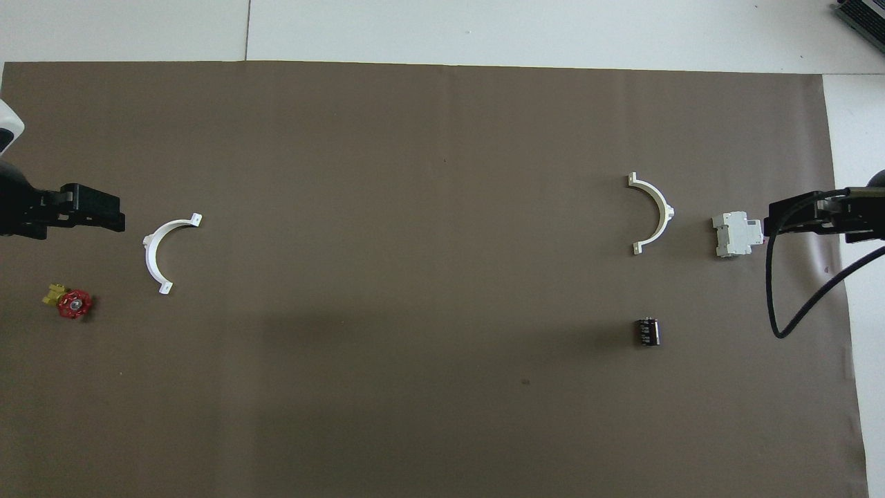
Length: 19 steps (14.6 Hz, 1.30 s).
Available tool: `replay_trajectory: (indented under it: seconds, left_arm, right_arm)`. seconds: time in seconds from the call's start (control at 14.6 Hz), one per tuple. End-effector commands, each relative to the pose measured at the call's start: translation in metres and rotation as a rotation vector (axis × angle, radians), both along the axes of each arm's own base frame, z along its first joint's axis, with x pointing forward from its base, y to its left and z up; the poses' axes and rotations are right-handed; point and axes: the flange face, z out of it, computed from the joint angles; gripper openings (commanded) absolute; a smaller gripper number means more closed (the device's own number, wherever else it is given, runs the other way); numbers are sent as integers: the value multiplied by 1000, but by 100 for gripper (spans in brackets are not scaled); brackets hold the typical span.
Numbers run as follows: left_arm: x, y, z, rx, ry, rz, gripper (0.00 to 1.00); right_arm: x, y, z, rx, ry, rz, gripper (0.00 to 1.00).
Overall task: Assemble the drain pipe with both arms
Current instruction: 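Move the right gripper toward the white clamp half nearer it, then grasp the white semicircular clamp half with the right gripper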
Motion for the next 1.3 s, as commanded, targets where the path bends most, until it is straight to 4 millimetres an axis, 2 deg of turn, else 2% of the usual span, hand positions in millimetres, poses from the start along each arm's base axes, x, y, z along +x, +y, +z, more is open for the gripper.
replay_trajectory:
  seconds: [0.0, 0.14, 0.27, 0.55, 0.75, 0.89, 1.1, 1.23]
  left_arm:
    - [-2, 0, 4, -11, -8, 11, 100]
    - [-2, 0, 4, -11, -8, 11, 100]
    - [-2, -1, 4, -11, -7, 9, 100]
    - [-2, -2, 4, -11, -5, 8, 100]
    - [-2, -1, 3, -11, -4, 9, 100]
    - [-2, -1, 3, -11, -5, 9, 100]
    - [-2, 0, 4, -11, -8, 11, 100]
    - [-1, -1, 4, -11, -8, 10, 100]
  right_arm:
    - [6, 1, -20, 4, -32, 30, 100]
    - [15, 7, -48, 4, -49, 40, 100]
    - [33, 13, -79, 23, -45, 51, 100]
    - [70, 17, -160, 25, -60, 170, 100]
    - [78, 16, -226, 6, -108, 237, 100]
    - [80, 8, -264, -4, -110, 270, 100]
    - [83, -10, -296, 20, -94, 311, 100]
    - [87, -12, -319, 57, -119, 328, 100]
